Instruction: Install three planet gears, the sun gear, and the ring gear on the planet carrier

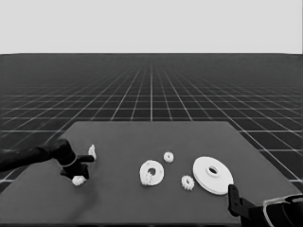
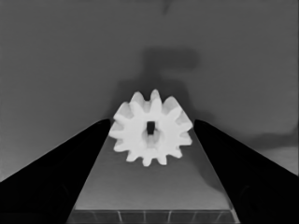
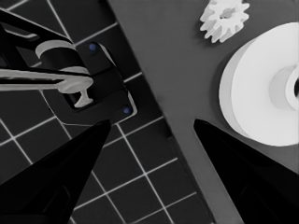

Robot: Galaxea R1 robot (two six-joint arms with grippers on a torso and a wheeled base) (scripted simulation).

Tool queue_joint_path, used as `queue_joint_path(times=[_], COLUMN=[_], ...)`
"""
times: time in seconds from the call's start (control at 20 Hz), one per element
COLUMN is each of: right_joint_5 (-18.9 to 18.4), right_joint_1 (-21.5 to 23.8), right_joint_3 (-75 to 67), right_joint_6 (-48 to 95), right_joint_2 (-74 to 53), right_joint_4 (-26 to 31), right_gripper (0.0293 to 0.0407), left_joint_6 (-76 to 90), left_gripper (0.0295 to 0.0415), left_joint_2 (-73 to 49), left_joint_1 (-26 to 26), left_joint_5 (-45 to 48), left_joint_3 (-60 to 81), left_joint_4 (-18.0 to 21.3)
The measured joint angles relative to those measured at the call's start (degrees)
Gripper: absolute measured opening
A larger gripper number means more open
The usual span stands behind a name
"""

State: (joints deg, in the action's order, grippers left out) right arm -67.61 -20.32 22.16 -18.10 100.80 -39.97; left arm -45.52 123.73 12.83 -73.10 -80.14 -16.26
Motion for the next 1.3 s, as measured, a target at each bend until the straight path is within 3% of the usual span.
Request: queue_joint_path(times=[0.1, 0.5, 0.65, 1.0, 1.05, 1.1, 1.2, 1.3], right_joint_5=[0.0, 0.0, 0.0, 0.0, 0.0, 0.0, 0.0, 0.0], right_joint_1=[0.0, 0.0, 0.0, 0.0, 0.0, 0.0, 0.0, 0.0], right_joint_3=[0.0, 0.0, 0.0, 0.0, 0.0, 0.0, 0.0, 0.0], right_joint_6=[0.0, 0.0, 0.0, 0.0, 0.0, 0.0, 0.0, 0.0], right_joint_2=[0.0, 0.0, 0.0, 0.0, 0.0, 0.0, 0.0, 0.0], right_joint_4=[0.0, 0.0, 0.0, 0.0, 0.0, 0.0, 0.0, 0.0], right_gripper=[0.0385, 0.0385, 0.0385, 0.0385, 0.0385, 0.0385, 0.0385, 0.0385], left_joint_6=[0.0, 0.0, -1.5, -1.5, -22.8, -32.3, -29.8, -25.7], left_gripper=[0.0314, 0.0312, 0.0312, 0.0312, 0.0313, 0.0312, 0.0312, 0.0311], left_joint_2=[0.0, 0.0, -3.9, -4.3, 4.7, 22.6, 42.1, 48.9], left_joint_1=[0.0, 0.0, -9.6, -12.3, -13.3, -13.9, -14.2, -14.2], left_joint_5=[0.0, 0.0, -7.3, -9.2, -13.1, -15.2, -14.6, -13.9], left_joint_3=[0.0, -0.1, 7.1, 7.7, 10.4, 6.5, -11.0, -21.2], left_joint_4=[0.0, 0.0, 6.4, 8.4, 6.2, 6.4, 7.4, 7.8])
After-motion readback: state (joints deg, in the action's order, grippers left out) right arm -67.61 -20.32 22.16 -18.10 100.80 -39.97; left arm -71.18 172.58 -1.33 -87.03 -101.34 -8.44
